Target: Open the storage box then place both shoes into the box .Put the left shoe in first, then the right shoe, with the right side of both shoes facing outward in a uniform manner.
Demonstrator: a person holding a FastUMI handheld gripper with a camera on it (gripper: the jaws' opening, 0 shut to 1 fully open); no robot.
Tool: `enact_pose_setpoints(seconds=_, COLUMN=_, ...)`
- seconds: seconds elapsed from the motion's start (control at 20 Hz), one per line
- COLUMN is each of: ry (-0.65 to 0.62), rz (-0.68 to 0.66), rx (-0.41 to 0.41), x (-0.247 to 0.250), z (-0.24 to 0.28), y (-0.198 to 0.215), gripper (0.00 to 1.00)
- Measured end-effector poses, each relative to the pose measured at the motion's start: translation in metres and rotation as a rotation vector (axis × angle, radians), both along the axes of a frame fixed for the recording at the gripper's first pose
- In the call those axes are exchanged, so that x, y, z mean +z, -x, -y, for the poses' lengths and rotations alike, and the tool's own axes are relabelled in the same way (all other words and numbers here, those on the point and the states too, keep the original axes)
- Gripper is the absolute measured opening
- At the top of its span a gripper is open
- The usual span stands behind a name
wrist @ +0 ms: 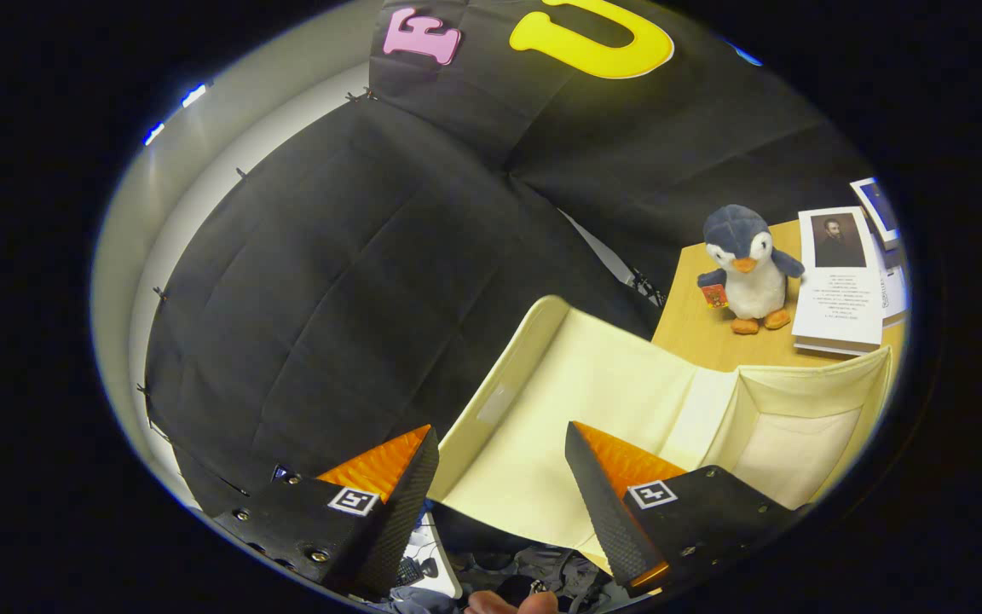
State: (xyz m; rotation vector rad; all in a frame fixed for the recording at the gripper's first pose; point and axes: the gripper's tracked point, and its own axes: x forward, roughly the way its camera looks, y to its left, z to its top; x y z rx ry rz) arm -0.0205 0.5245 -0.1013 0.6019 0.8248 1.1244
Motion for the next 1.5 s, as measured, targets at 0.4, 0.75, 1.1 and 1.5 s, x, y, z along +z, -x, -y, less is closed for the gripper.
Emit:
enact_pose_setpoints(seconds=0.4, ry=0.118, rz=0.047, rx=-0.134, x=-0.016, z=0.113, y=-0.035, gripper=0.90)
enact_pose_setpoints(seconds=0.75, ry=0.224, rz=0.074, rx=-0.313, x=-0.044, z=0.236, y=-0.060, gripper=0.90)
enact_pose_setpoints(seconds=1.1, ry=0.387, rz=0.060, rx=-0.403, x=-0.101, z=0.315, y=-0.049, gripper=0.90)
enact_pose_setpoints(seconds=1.5, ry=0.528, rz=-0.015, rx=-0.417, x=-0.168, z=0.353, y=-0.030, gripper=0.90)
